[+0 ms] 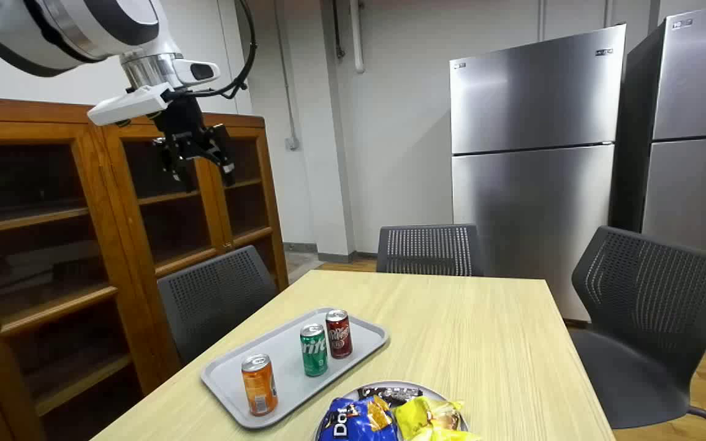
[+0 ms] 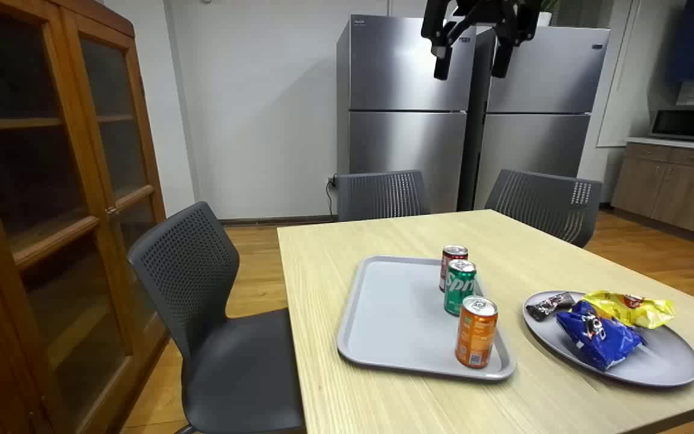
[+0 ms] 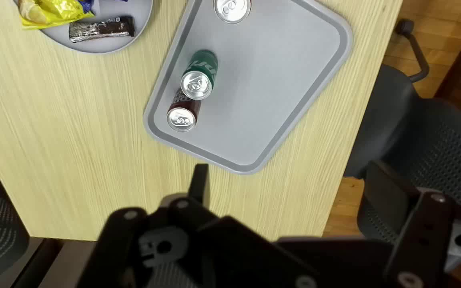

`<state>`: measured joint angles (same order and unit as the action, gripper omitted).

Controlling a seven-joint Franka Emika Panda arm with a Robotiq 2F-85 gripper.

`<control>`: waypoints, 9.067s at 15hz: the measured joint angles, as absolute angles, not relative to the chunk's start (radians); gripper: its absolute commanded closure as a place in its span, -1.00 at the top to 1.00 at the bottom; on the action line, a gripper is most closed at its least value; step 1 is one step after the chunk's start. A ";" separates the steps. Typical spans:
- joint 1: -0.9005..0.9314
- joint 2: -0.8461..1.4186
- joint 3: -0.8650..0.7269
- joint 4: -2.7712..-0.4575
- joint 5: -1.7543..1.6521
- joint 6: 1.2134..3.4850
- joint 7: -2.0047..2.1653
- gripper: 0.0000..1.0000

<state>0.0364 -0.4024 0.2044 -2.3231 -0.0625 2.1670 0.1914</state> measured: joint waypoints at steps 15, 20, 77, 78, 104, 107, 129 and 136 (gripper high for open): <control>0.036 -0.402 0.204 -2.323 -0.063 2.167 0.191 1.00; 0.036 -0.402 0.204 -2.323 -0.063 2.167 0.191 1.00; -0.145 0.034 -0.144 -2.539 -0.292 2.420 0.473 1.00; -0.145 0.045 -0.149 -2.540 -0.294 2.420 0.477 1.00; -0.114 0.294 -0.187 -2.461 -0.253 2.576 0.477 1.00; -0.095 0.332 -0.205 -2.440 -0.243 2.594 0.477 1.00; -0.045 0.411 -0.263 -2.391 -0.211 2.596 0.477 -0.99; -0.029 0.404 -0.276 -2.390 -0.215 2.590 0.475 -1.00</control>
